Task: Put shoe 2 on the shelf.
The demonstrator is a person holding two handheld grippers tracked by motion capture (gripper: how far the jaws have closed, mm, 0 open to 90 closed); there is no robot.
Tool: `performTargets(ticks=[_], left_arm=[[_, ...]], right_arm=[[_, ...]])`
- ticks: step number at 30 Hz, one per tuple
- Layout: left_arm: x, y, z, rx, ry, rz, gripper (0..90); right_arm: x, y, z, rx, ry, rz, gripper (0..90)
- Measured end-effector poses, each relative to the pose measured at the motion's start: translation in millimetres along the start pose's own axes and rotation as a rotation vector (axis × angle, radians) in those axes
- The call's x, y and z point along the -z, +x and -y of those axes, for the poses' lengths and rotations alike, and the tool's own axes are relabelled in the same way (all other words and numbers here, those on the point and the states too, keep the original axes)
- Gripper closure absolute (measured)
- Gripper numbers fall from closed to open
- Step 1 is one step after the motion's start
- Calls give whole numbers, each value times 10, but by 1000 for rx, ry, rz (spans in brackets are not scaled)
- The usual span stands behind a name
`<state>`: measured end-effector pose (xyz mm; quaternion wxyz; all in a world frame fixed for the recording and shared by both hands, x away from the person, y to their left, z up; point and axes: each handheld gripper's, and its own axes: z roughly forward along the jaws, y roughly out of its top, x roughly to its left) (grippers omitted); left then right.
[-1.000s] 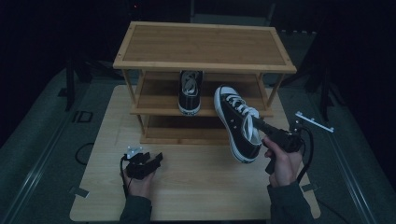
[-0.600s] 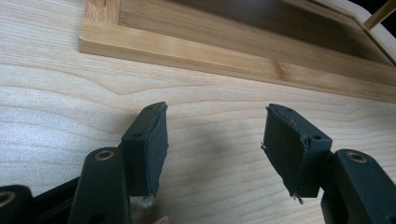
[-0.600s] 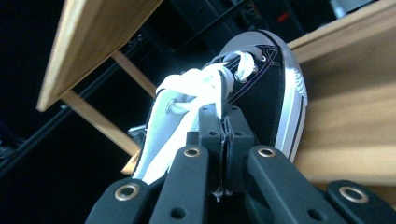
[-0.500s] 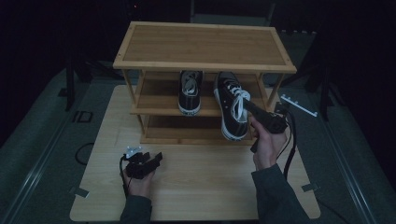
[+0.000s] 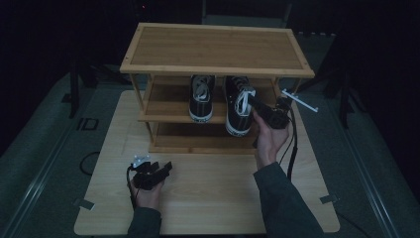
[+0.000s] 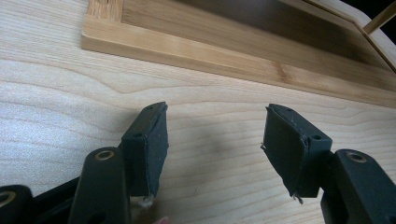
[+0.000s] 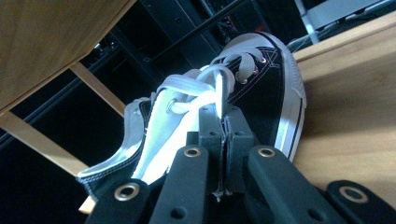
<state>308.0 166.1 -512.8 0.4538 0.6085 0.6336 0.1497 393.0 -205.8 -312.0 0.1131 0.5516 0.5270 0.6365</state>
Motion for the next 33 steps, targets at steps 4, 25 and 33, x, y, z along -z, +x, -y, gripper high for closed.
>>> performTargets(ticks=[4,25,33], left_arm=[[2,7,1,2,-2,1,407],[-2,16,-3,13,-4,2,407],[-3,15,-3,15,-5,1,407]], right_arm=[[-113,9,-5,3,-6,8,886],[-492,47,-23,30,-2,63,887],[-509,59,-46,16,9,85,886]])
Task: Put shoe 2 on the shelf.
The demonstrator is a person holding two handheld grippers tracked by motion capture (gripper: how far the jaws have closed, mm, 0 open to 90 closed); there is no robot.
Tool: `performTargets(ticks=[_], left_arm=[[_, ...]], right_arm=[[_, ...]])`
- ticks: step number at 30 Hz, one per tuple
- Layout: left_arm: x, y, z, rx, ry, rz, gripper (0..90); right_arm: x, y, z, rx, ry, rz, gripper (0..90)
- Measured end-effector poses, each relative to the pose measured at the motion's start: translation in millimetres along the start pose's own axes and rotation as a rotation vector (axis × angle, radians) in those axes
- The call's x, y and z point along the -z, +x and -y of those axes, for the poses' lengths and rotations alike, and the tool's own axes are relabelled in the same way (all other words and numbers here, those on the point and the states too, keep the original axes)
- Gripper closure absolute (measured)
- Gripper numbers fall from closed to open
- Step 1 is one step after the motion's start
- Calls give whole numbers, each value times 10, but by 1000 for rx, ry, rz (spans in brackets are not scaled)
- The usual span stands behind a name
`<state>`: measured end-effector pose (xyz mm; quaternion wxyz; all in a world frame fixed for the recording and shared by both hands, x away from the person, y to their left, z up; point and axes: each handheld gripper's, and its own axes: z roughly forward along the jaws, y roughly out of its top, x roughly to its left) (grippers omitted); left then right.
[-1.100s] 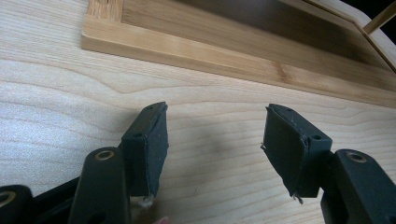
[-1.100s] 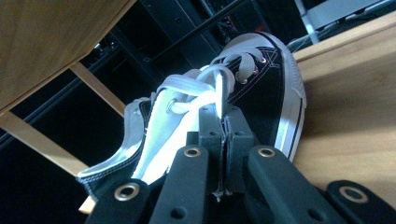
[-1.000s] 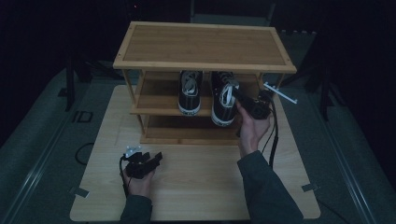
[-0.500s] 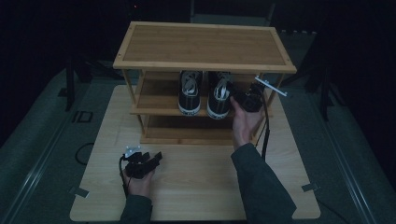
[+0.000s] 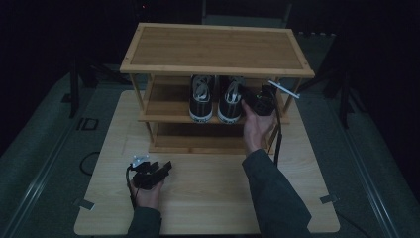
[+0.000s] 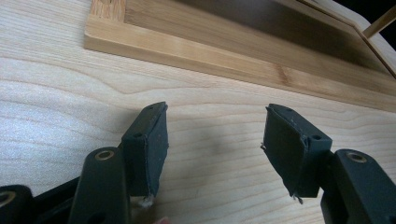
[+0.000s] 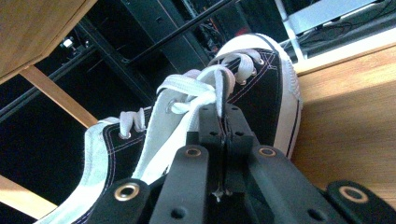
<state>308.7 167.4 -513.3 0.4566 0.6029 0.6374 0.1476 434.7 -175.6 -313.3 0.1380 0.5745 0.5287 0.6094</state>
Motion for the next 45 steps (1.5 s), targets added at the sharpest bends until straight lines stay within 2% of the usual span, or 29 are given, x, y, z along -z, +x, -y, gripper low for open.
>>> performTargets(ticks=[5,10,11,14,17,23,26,35,37,42,45], left_arm=[[-2,0,-1,2,0,0,407],[-4,-1,-2,5,0,1,408],[-4,-1,-2,5,0,1,408],[-4,0,-2,6,1,2,408],[-4,-2,-2,3,2,1,407],[-15,-12,-4,0,2,3,408],[-16,-11,-4,3,2,4,407],[-24,-19,-6,1,6,5,407],[-24,-20,-6,1,5,5,407],[-24,-19,-6,3,4,7,407],[-26,-20,-7,3,6,6,407]], right_arm=[[-29,0,11,1,12,12,886],[-57,-8,16,33,-11,17,884],[-63,-8,15,20,-10,9,883],[-68,0,24,22,-14,11,883],[-63,13,29,-18,-3,4,884],[-73,19,55,-37,-16,-18,882],[-77,31,82,-29,-29,-28,880],[-71,6,146,-70,-48,-37,876],[-75,22,155,-63,-40,-42,865],[-64,3,154,1,-24,-59,822],[-45,15,145,12,-11,-65,818]])
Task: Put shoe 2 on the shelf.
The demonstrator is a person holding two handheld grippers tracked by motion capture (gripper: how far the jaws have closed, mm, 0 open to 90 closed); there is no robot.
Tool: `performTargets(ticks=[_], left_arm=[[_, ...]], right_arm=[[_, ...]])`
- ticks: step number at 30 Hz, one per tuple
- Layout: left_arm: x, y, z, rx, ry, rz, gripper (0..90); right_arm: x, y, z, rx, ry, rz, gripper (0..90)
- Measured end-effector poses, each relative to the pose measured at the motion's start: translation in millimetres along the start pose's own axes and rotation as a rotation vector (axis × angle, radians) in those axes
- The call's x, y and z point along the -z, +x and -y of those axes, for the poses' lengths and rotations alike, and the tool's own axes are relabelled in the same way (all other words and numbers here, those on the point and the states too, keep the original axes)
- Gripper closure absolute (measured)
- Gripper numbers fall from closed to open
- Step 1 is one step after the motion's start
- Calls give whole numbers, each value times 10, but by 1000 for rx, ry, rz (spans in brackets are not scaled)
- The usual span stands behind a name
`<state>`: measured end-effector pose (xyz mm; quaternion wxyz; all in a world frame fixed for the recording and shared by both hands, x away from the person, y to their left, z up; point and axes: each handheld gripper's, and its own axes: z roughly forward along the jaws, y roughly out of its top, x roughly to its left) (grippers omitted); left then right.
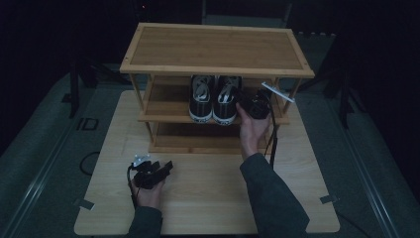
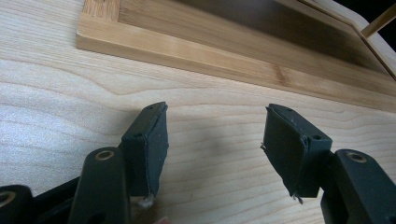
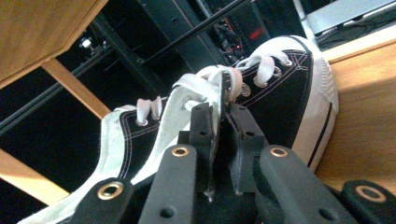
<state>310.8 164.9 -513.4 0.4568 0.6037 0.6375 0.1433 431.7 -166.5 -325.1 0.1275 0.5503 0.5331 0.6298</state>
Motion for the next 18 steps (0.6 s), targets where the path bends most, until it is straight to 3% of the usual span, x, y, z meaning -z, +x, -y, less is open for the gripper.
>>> performTargets(ticks=[4,8,14,18], left_arm=[[1,2,1,3,-2,0,407],[-1,2,-1,0,2,0,407],[0,2,1,5,-4,1,407],[0,6,1,5,-4,0,407]], right_arm=[[-3,-2,2,-3,2,-4,812],[30,-6,-9,6,-2,-27,732],[165,15,-3,58,-19,-32,701],[312,-16,-4,59,-42,-41,685]])
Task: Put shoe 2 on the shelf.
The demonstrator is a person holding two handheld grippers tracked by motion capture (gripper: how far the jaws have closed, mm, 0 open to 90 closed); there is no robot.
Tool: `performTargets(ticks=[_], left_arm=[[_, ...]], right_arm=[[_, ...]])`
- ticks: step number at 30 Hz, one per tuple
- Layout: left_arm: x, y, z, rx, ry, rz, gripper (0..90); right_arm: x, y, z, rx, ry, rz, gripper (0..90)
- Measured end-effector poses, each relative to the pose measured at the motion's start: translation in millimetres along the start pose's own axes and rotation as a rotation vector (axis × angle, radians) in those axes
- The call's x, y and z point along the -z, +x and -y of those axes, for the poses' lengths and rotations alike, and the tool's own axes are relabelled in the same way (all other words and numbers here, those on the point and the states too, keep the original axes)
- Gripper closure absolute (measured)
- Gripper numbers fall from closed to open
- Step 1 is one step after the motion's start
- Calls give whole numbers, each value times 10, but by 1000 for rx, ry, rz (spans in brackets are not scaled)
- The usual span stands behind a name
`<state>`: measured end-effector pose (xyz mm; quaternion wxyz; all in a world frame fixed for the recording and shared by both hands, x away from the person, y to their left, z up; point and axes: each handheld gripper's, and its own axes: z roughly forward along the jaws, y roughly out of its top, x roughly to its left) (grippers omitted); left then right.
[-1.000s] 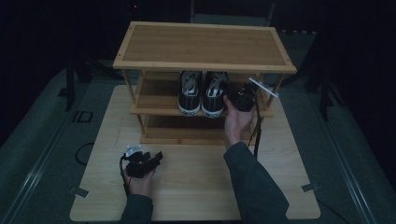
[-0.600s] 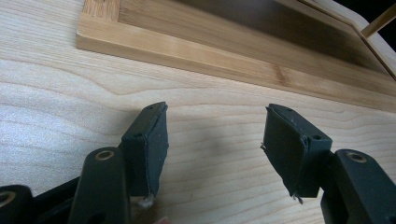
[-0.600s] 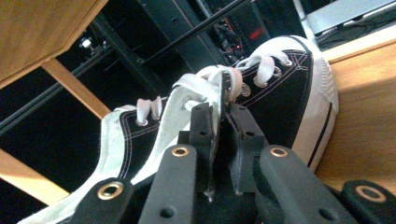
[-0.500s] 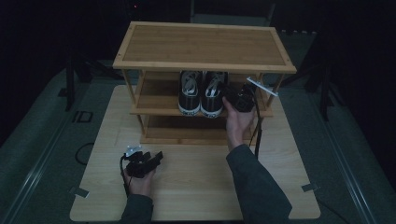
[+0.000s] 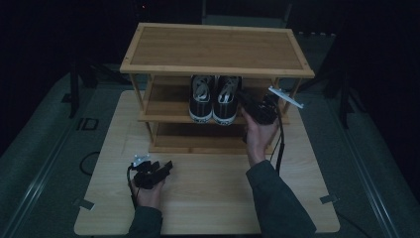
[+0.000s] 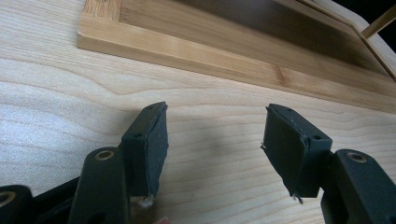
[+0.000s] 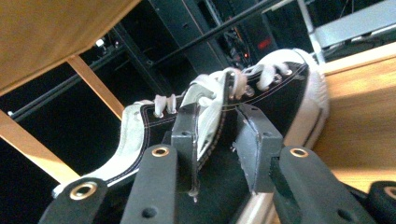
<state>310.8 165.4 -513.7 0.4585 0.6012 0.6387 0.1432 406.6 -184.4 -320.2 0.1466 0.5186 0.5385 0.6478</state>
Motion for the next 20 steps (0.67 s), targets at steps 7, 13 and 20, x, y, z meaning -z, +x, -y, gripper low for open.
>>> performTargets(ticks=[7,13,20], left_arm=[[0,4,-1,4,1,-2,407],[-1,0,0,6,2,-2,407],[0,-1,2,6,1,-4,406]], right_arm=[[271,-80,24,16,-21,-13,680],[497,-140,164,75,12,-6,679],[631,-226,320,114,80,-11,666]])
